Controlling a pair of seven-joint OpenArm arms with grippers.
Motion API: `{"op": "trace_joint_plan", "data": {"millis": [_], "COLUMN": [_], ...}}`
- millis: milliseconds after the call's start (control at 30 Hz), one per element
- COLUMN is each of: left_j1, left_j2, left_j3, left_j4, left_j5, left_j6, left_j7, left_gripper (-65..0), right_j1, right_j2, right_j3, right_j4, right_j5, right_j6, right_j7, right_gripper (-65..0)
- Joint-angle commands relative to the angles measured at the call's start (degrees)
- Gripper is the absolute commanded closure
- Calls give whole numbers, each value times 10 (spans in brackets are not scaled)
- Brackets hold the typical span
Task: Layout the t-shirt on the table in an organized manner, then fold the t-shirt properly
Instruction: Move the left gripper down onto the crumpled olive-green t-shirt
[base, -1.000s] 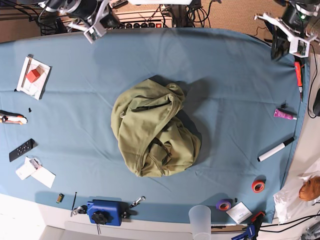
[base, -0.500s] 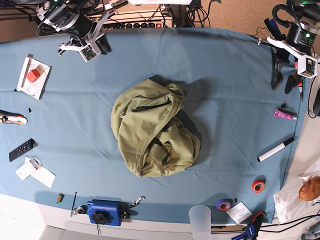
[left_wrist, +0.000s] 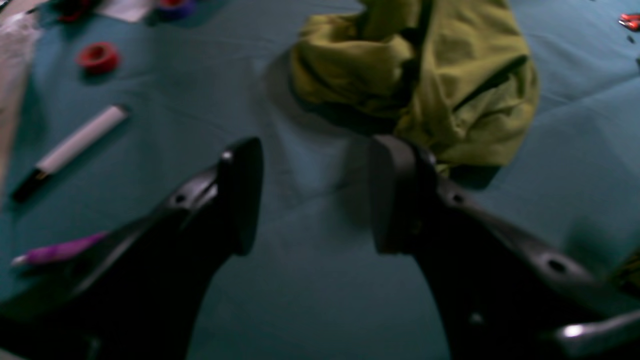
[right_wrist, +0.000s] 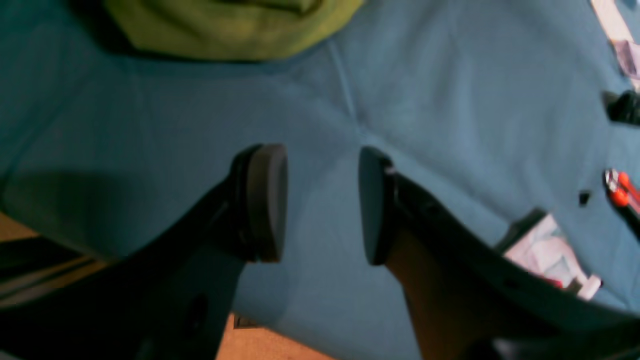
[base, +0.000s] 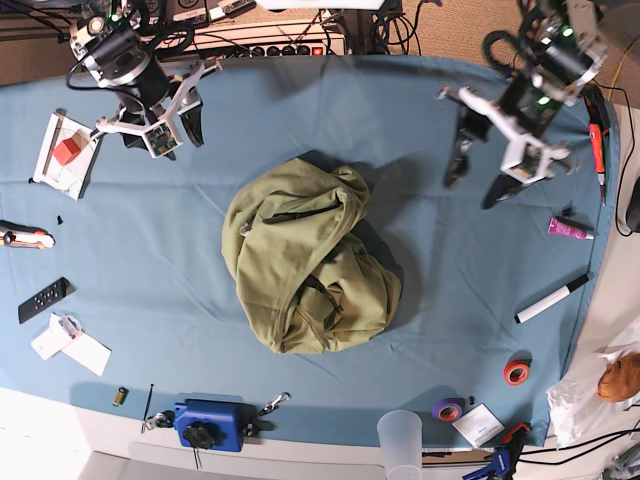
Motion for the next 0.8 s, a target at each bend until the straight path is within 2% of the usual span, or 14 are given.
{"op": "trace_joint_plan", "data": {"millis": [0,167,333,433,600,767], "left_j1": [-13,-76,-124,-145,-177,-215], "left_j2": [-3,1,4,4,6,47], "left_j3": [21,126,206,240,293,307], "left_j4": [0,-61,-108,-130,-144,-183], "left_j5": [3,50,51,51,51,51], "left_j6": [-2,1,60,89,118,122], "left_j7": [-17,-17,-16,-10,-10,12], "left_gripper": [-339,-339,-339,-339,-338,-328], "right_j1": [2,8,7,7,7,18], "right_j2": [5,5,5,5,5,5], "right_j3": [3,3,3,3,3,3], "right_j4": [10,10,10,10,10,3], "right_j5": [-1,-21,-71,-86,-110,-118], "right_j6": [-6,-23,-43,-55,-71,-75], "right_j7": [11,13,15,15,19,31], "right_gripper": [-241,-241,-241,-241,-241,-241]}}
